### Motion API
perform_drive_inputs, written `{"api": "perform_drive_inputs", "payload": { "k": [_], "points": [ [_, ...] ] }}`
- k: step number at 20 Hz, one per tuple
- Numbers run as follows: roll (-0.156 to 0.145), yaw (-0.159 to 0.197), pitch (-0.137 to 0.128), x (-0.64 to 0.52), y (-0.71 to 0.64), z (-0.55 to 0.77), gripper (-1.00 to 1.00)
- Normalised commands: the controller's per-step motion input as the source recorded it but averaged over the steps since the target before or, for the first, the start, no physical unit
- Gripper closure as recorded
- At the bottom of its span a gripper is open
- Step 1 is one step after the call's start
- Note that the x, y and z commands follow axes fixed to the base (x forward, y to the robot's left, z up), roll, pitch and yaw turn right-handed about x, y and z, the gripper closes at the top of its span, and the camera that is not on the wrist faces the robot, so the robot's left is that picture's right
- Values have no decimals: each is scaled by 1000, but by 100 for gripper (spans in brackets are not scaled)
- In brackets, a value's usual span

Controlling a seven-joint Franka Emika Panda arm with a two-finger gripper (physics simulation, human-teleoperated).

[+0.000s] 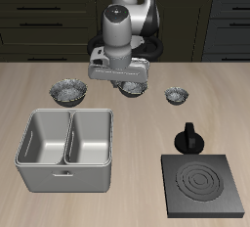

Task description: Place the medium-sized bowl on the flat stove

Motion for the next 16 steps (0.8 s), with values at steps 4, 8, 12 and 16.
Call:
{"api": "perform_drive_inputs", "payload": {
  "k": [4,8,12,16],
  "points": [
    [22,-8,-28,-38,107,343,100],
    [16,8,-38,-19,156,403,100],
    [20,10,-44,-17,130,384,100],
    [29,10,-23,21,112,280,100]
  ]
}}
